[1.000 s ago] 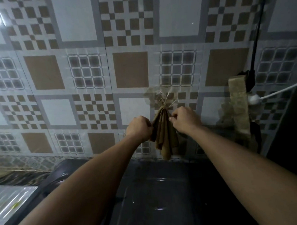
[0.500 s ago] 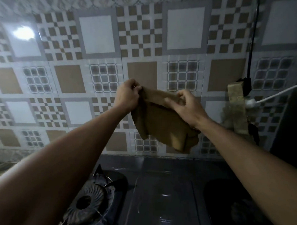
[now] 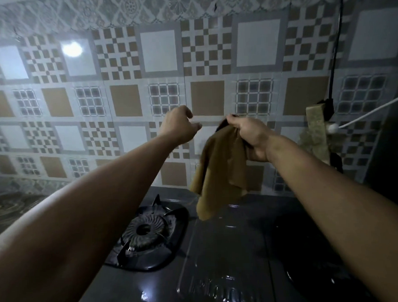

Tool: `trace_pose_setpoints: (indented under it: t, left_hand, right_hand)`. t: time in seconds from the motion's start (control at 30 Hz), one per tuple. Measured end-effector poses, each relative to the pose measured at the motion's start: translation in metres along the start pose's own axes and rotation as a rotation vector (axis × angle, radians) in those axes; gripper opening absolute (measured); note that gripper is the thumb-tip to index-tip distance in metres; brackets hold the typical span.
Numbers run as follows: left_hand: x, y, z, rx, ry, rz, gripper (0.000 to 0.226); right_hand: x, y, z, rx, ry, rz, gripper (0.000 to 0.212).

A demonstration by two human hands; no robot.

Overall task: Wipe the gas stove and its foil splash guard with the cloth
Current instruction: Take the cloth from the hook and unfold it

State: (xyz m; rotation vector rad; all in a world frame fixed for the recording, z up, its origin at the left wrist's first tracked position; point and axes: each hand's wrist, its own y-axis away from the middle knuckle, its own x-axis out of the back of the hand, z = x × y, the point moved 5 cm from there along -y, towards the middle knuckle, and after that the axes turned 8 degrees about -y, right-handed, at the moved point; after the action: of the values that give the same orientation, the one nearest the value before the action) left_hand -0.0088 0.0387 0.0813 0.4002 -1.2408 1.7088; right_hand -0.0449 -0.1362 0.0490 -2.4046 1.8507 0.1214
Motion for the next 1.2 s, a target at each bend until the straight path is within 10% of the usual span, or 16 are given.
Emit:
trace_pose_setpoints:
  t: [0.43,0.63,0.87,1.2]
  left_hand:
    - [-0.048,0.111,-0.054,0.800,0.907,-0.739,0.086]
    - [-0.052,0.121,-0.040,0.848,1.108,-0.812,0.051]
    - [-0.050,0.123,-0.040,0.956,1.182,-0.806,0.079]
    - [-0.034,0.109,-0.030,0.731,1.392,-0.564,0.021]
  right_hand:
    - [-0.024,0.020,0.014,0.024,-0.104,-0.074,0.023]
    - [-0.022,0.020,0.015,-0.020,-0.115,-0.112,0.031]
    - [-0.016,0.027,0.009,0.004,-0.134,-0.120,0.045]
    - [-0.002,0.030,0.003,0.028,-0.151,0.022,0.018]
